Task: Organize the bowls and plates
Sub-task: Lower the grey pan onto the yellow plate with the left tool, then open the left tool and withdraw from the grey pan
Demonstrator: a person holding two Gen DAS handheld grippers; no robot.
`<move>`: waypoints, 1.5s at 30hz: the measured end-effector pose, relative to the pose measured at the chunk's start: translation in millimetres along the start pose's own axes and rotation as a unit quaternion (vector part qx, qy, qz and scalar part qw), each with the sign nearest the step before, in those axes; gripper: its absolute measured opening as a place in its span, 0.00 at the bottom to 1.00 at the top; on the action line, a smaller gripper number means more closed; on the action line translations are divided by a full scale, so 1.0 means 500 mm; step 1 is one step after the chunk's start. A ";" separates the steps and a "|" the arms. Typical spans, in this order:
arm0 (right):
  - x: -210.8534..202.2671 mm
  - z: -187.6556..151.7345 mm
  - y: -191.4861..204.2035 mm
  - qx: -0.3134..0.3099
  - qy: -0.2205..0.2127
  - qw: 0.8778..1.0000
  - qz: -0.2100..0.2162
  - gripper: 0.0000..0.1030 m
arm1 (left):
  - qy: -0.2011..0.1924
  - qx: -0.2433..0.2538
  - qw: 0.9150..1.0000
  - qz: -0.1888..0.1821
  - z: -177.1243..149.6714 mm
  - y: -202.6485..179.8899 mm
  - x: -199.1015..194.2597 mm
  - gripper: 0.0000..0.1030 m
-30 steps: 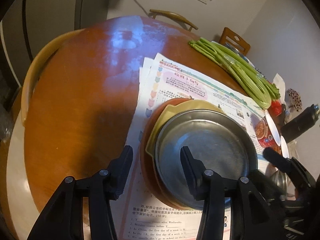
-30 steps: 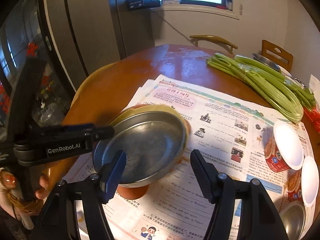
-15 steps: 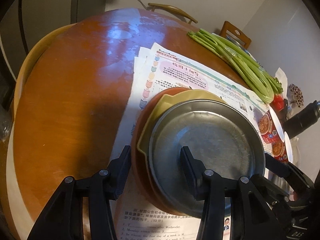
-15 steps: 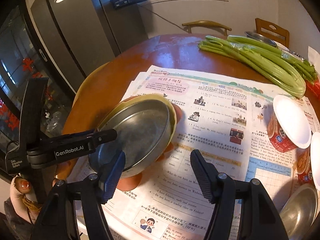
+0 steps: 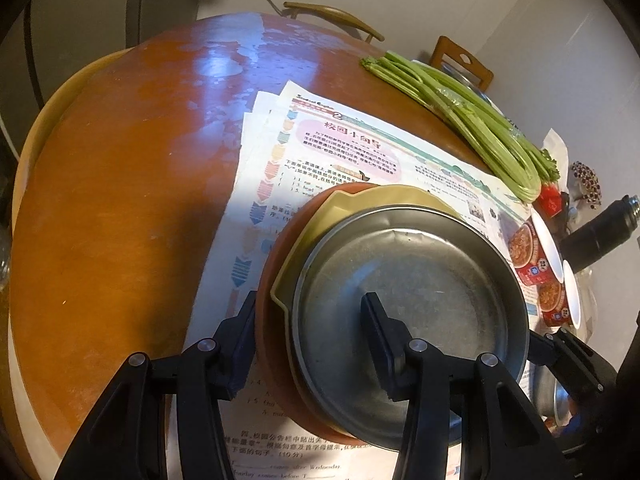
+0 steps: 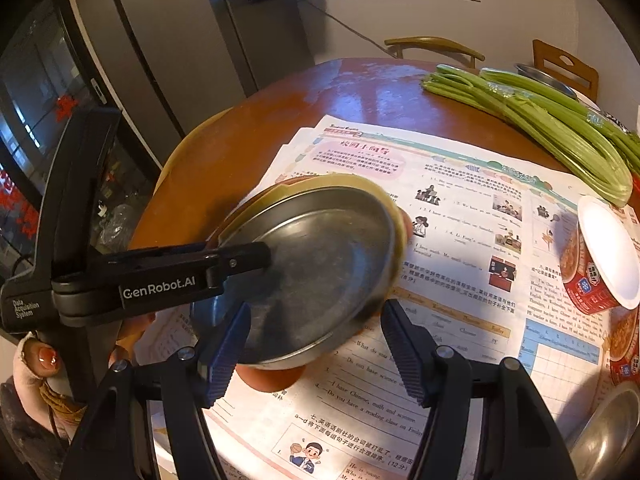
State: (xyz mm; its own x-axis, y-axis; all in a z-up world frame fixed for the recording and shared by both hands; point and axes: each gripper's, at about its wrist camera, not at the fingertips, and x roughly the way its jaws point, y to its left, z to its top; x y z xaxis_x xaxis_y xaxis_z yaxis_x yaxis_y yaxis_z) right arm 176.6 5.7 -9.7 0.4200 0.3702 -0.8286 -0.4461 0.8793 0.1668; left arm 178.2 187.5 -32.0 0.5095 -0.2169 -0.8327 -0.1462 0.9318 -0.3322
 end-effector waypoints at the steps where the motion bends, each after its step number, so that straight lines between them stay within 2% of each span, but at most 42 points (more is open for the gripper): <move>1: -0.001 0.000 -0.002 0.001 0.000 1.000 0.000 0.66 | 0.001 0.000 1.000 -0.001 0.002 -0.003 0.002 0.50; 16: -0.002 0.009 -0.060 0.030 -0.003 0.999 -0.017 0.66 | 0.012 0.023 1.000 -0.002 0.019 -0.063 0.035 0.50; 21: -0.007 0.008 -0.072 0.034 -0.010 0.999 -0.022 0.66 | 0.010 0.001 1.000 -0.011 0.022 -0.055 0.030 0.50; 27: -0.026 0.007 -0.085 0.042 -0.027 0.998 -0.028 0.66 | -0.013 -0.007 1.000 0.009 0.015 -0.046 -0.001 0.50; 32: -0.059 0.001 -0.084 0.035 -0.053 0.997 -0.052 0.66 | -0.037 -0.007 0.999 0.020 -0.002 -0.057 -0.035 0.50; 45: -0.176 -0.026 -0.110 0.028 -0.121 0.989 -0.081 0.66 | -0.100 0.021 0.994 0.028 -0.051 -0.151 -0.128 0.51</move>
State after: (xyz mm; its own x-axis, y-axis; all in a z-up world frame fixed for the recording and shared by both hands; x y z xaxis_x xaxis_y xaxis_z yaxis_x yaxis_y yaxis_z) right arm 154.1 -79.3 47.0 0.6619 0.2770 -0.6965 -0.3148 0.9460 0.0772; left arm 134.9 123.8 35.0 0.6606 -0.1049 -0.7434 -0.1471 0.9529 -0.2652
